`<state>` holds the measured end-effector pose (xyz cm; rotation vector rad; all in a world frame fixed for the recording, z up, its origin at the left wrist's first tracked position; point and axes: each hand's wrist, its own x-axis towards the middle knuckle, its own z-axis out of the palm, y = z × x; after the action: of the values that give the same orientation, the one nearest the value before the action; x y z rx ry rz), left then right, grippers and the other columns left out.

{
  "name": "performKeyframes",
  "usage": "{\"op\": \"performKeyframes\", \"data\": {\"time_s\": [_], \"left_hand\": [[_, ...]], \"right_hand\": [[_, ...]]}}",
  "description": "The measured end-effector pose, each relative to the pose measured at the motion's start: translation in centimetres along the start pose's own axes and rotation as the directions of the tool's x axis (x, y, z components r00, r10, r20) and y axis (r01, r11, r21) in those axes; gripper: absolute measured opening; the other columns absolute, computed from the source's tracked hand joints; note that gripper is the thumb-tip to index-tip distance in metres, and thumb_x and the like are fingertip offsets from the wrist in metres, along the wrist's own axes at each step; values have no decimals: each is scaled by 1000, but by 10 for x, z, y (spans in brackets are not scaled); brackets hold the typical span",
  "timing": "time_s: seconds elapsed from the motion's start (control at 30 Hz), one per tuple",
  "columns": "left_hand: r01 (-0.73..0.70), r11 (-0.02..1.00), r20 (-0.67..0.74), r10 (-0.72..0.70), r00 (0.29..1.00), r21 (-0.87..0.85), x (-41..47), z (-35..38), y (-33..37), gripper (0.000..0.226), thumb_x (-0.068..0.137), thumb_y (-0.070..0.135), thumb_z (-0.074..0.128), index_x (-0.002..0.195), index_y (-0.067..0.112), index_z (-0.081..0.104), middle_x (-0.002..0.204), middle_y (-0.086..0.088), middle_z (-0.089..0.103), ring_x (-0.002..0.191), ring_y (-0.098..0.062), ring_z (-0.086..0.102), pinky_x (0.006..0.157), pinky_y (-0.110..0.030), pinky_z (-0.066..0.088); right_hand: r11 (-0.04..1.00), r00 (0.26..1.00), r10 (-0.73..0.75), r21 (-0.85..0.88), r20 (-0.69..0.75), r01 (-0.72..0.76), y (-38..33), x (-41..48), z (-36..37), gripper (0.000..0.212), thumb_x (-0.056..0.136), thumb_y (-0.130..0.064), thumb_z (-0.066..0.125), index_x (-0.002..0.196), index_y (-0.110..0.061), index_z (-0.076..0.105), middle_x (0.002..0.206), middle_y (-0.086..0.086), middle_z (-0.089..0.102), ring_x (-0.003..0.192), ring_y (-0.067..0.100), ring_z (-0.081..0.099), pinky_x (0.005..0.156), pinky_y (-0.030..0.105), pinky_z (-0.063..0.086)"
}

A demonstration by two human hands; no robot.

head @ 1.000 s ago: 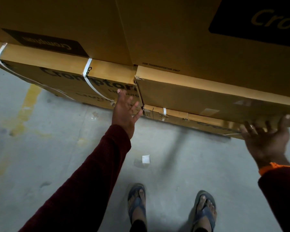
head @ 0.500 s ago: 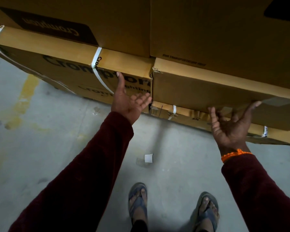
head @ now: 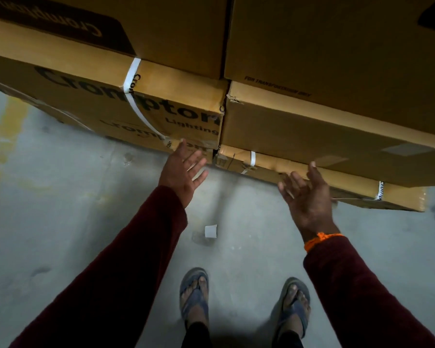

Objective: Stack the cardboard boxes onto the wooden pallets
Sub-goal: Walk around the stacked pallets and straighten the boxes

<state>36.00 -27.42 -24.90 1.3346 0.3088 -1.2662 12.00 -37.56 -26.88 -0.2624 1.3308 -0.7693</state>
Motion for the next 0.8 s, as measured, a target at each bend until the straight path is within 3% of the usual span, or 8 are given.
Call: {"op": "performKeyframes", "data": {"time_s": [0.13, 0.27, 0.43, 0.53, 0.6, 0.63, 0.7, 0.8], "left_hand": [[66, 955, 38, -80, 996, 288, 8, 12, -57, 47, 105, 42, 47, 151, 28, 42, 149, -2, 53, 134, -22, 53, 111, -42, 43], [154, 894, 146, -234, 961, 420, 9, 82, -136, 38, 105, 37, 51, 142, 31, 48, 147, 1, 54, 133, -21, 53, 111, -43, 44], [108, 952, 141, -153, 978, 286, 23, 146, -190, 59, 103, 25, 57, 157, 27, 33, 141, 6, 56, 129, -18, 55, 104, -39, 50], [77, 971, 23, -84, 996, 225, 34, 145, -182, 14, 101, 23, 60, 115, 24, 62, 112, 10, 64, 125, -18, 58, 104, -41, 51], [62, 975, -4, -63, 998, 212, 40, 136, -169, 5, 101, 21, 61, 98, 24, 61, 104, 10, 64, 127, -18, 58, 105, -42, 51], [61, 972, 8, -65, 998, 225, 41, 132, -164, 3, 100, 20, 62, 103, 22, 62, 106, 9, 64, 127, -19, 57, 107, -42, 50], [78, 960, 49, -94, 994, 270, 45, 124, -156, 35, 99, 21, 64, 133, 13, 57, 115, 6, 63, 130, -19, 56, 108, -43, 49], [91, 943, 85, -124, 989, 319, 49, 118, -148, 54, 99, 23, 64, 147, 10, 45, 129, 2, 60, 131, -19, 55, 108, -42, 49]], "right_hand": [[997, 950, -39, -76, -310, 16, 2, 20, -57, 38, 93, -43, 70, 122, -22, 58, 134, 9, 53, 116, 29, 64, 81, 42, 61], [974, 834, -226, -120, -503, 191, -59, 58, -146, 77, 89, -50, 72, 152, -19, 38, 142, 8, 45, 125, 30, 54, 87, 48, 61], [908, 888, -335, -358, -315, 216, -128, 118, -227, 61, 90, -26, 71, 146, -14, 48, 152, 17, 41, 138, 38, 45, 91, 33, 55], [879, 928, -262, -462, -266, 115, -134, 142, -244, 51, 94, 3, 65, 143, 7, 49, 146, 22, 45, 131, 33, 51, 85, 6, 45], [736, 911, -355, -664, -211, 132, -126, 143, -247, 43, 94, 2, 65, 137, 5, 57, 146, 23, 46, 132, 39, 50, 96, 15, 43], [668, 875, -433, -728, -216, 151, -124, 147, -250, 39, 93, 0, 67, 131, 2, 62, 146, 26, 46, 131, 43, 48, 106, 26, 40], [544, 836, -513, -827, -194, 143, -122, 148, -264, 33, 92, -6, 69, 124, -5, 69, 143, 30, 49, 131, 50, 44, 113, 52, 40], [550, 808, -569, -802, -156, 233, -121, 147, -260, 32, 92, -8, 68, 124, -10, 70, 139, 32, 50, 128, 54, 42, 107, 62, 43]]}}
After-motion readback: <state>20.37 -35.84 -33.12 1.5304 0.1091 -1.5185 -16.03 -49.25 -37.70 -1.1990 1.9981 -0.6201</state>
